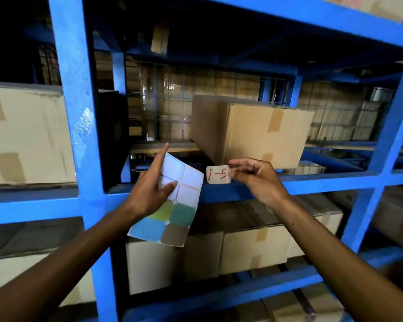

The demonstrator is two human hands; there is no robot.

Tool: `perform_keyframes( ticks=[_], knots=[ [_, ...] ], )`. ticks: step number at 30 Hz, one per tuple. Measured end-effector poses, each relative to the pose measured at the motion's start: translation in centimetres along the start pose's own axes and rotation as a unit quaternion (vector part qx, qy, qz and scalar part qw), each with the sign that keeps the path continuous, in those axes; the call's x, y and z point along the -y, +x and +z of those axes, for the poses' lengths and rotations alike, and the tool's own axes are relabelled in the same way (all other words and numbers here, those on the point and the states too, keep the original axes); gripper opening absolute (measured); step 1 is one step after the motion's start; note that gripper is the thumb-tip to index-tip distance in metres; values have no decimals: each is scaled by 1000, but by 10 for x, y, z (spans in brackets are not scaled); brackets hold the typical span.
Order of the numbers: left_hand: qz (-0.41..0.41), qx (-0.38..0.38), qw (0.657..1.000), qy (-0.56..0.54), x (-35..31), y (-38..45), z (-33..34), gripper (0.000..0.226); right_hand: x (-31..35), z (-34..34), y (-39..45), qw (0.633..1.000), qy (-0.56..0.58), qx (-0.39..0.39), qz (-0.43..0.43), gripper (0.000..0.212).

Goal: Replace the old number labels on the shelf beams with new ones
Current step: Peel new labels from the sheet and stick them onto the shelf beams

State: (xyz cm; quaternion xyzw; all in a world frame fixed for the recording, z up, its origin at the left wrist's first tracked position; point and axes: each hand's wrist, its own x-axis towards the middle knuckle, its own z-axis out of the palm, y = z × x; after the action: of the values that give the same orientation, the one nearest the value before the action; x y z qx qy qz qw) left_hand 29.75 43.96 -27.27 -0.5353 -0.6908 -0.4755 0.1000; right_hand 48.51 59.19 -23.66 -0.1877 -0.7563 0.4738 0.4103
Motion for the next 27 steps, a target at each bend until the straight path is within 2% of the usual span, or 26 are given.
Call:
perform_keyframes(
  ticks=[5, 10, 15, 16, 19, 27],
  knots=[
    [-7, 86, 996, 12, 2, -11, 18, 90, -28, 1, 4, 1000, 8, 6, 7, 31],
    [18, 139, 990, 26, 2, -16, 27, 89, -39, 8, 6, 1000, 1, -12, 5, 24],
    [50, 167, 979, 110, 7, -23, 35, 87, -49, 18, 4, 999, -6, -33, 5, 21],
    [23, 197, 971, 130, 21, -31, 55, 88, -77, 21, 1, 999, -6, -11, 30, 20],
    [17, 201, 965, 166, 29, -44, 64, 90, -97, 27, -4, 998, -31, -23, 42, 17],
    [50, 194, 946, 254, 29, -40, 66, 89, -101, 31, -1, 998, 10, -34, 45, 15]
  ],
)
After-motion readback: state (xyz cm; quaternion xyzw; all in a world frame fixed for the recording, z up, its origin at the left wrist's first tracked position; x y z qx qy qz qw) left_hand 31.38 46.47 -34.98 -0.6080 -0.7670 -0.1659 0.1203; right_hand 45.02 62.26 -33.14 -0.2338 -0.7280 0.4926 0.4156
